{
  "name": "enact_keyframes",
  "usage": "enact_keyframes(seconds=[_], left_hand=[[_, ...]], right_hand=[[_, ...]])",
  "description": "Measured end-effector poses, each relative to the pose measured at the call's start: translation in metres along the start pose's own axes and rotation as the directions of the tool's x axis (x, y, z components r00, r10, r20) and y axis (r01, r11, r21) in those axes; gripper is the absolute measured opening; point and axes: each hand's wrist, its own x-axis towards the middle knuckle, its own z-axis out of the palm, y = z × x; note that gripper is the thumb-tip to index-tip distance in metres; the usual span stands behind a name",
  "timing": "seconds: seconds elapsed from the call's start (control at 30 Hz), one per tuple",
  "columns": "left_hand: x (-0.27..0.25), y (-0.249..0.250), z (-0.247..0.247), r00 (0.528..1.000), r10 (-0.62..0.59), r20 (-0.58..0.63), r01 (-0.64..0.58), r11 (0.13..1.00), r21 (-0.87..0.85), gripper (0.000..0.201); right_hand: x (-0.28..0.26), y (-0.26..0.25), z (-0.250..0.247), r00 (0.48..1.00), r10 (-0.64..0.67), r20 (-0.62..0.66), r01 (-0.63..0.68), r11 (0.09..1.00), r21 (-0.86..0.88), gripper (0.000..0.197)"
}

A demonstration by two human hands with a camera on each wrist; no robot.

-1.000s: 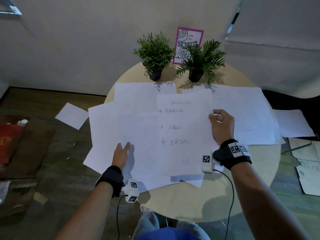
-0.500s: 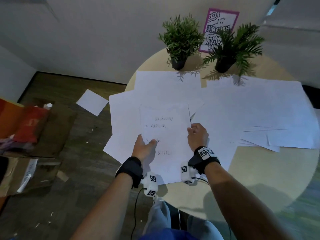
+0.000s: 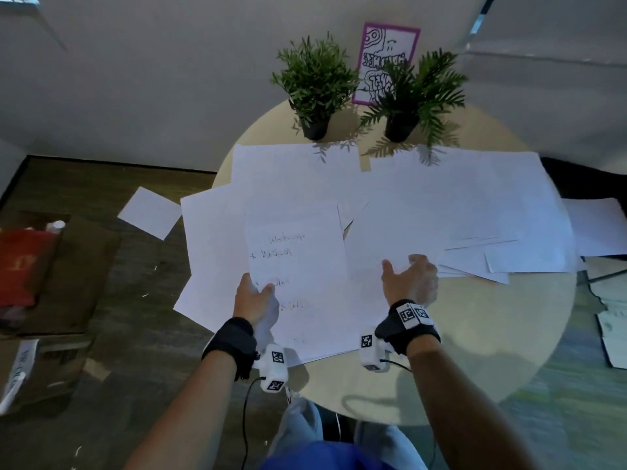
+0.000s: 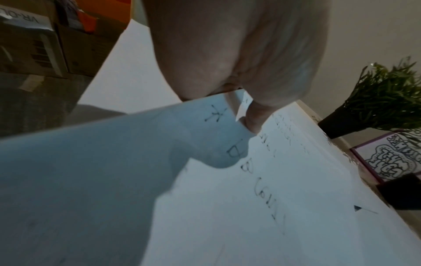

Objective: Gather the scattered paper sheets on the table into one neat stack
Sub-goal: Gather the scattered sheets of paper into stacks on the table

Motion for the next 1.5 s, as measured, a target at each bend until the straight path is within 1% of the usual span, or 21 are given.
enact_keyframes(seconds=[0.1, 0.2, 0.27, 0.33, 0.47, 0.53, 0.63, 0.77, 0.8, 0.9, 0.97, 1.03, 1.1, 1.17, 1.23, 1.3, 1.33, 1.37, 1.43, 1.47, 1.5], left_hand=[[0.0, -0.001, 0.002, 1.0, -0.02, -0.011, 0.02, 1.0, -0.002, 0.053], [0.001, -0.001, 0.004, 1.0, -0.011, -0.025, 0.011, 1.0, -0.001, 0.058], [0.005, -0.004, 0.005, 0.999, -0.008, -0.034, 0.008, 1.0, 0.021, 0.052], [0.008, -0.007, 0.005, 0.999, -0.006, -0.033, 0.007, 1.0, 0.027, 0.045], [0.011, -0.01, 0.006, 0.999, -0.003, -0.04, 0.003, 1.0, 0.003, 0.036], [0.012, -0.01, 0.007, 0.999, -0.001, -0.038, 0.002, 1.0, 0.006, 0.034], [0.013, -0.011, 0.005, 0.999, 0.004, -0.033, -0.004, 1.0, 0.009, 0.036], [0.014, -0.013, 0.005, 0.999, 0.008, -0.031, -0.009, 1.0, -0.005, 0.038], [0.013, -0.012, 0.004, 1.0, 0.009, -0.029, -0.009, 1.0, -0.001, 0.037], [0.016, -0.014, 0.004, 0.999, 0.01, -0.031, -0.01, 1.0, -0.002, 0.033], [0.016, -0.014, 0.004, 1.0, 0.009, -0.028, -0.01, 1.0, -0.009, 0.031], [0.015, -0.014, 0.004, 1.0, 0.012, -0.021, -0.012, 1.0, -0.015, 0.033], [0.011, -0.011, 0.003, 1.0, 0.011, -0.013, -0.011, 1.0, -0.004, 0.036], [0.008, -0.008, 0.003, 1.0, 0.005, -0.011, -0.005, 1.0, -0.003, 0.038], [0.003, -0.003, 0.003, 1.0, -0.013, -0.008, 0.013, 1.0, -0.029, 0.031], [0.002, -0.003, 0.003, 0.998, -0.059, 0.022, 0.061, 0.993, -0.097, 0.027], [0.002, -0.005, 0.004, 0.993, -0.094, 0.067, 0.104, 0.983, -0.151, 0.031], [-0.001, -0.001, 0.003, 0.987, -0.119, 0.11, 0.142, 0.962, -0.233, 0.037], [0.005, -0.008, 0.002, 0.981, -0.155, 0.117, 0.18, 0.952, -0.247, 0.061], [0.019, -0.024, 0.003, 0.978, -0.167, 0.123, 0.192, 0.955, -0.227, 0.072], [0.031, -0.034, 0.004, 0.979, -0.167, 0.118, 0.192, 0.95, -0.246, 0.078]], right_hand=[[0.005, 0.018, -0.01, 0.989, 0.145, -0.001, -0.145, 0.989, 0.031, 0.08], [0.013, 0.021, -0.011, 0.98, 0.197, 0.027, -0.199, 0.973, 0.113, 0.091], [0.018, 0.017, -0.018, 0.971, 0.231, 0.068, -0.24, 0.952, 0.191, 0.09], [0.025, 0.015, -0.023, 0.957, 0.256, 0.136, -0.283, 0.927, 0.245, 0.081], [0.032, 0.017, -0.026, 0.945, 0.256, 0.204, -0.297, 0.932, 0.207, 0.063], [0.029, 0.018, -0.026, 0.94, 0.295, 0.169, -0.322, 0.933, 0.159, 0.066], [0.025, 0.014, -0.026, 0.943, 0.312, 0.117, -0.328, 0.929, 0.172, 0.076], [0.025, 0.01, -0.033, 0.925, 0.337, 0.174, -0.371, 0.899, 0.234, 0.081], [0.025, 0.011, -0.036, 0.928, 0.333, 0.168, -0.366, 0.9, 0.236, 0.073], [0.024, 0.015, -0.042, 0.956, 0.269, 0.113, -0.291, 0.915, 0.28, 0.028], [0.021, 0.013, -0.049, 0.978, 0.203, 0.052, -0.208, 0.922, 0.326, 0.017], [0.022, 0.011, -0.054, 0.993, 0.109, -0.045, -0.088, 0.94, 0.33, 0.019], [0.025, 0.005, -0.062, 0.989, 0.028, -0.145, 0.024, 0.94, 0.341, 0.017], [0.028, -0.003, -0.074, 0.973, -0.044, -0.228, 0.135, 0.906, 0.401, 0.018], [0.028, -0.016, -0.09, 0.943, -0.158, -0.293, 0.281, 0.851, 0.444, 0.019], [0.026, -0.03, -0.104, 0.908, -0.287, -0.306, 0.405, 0.788, 0.463, 0.019], [0.024, -0.036, -0.111, 0.89, -0.345, -0.298, 0.452, 0.76, 0.468, 0.018], [0.022, -0.043, -0.117, 0.873, -0.397, -0.283, 0.486, 0.737, 0.47, 0.017], [0.016, -0.054, -0.126, 0.847, -0.477, -0.233, 0.527, 0.701, 0.48, 0.016], [0.014, -0.058, -0.129, 0.838, -0.504, -0.209, 0.536, 0.689, 0.488, 0.016], [0.013, -0.062, -0.133, 0.832, -0.52, -0.193, 0.54, 0.68, 0.497, 0.016]])
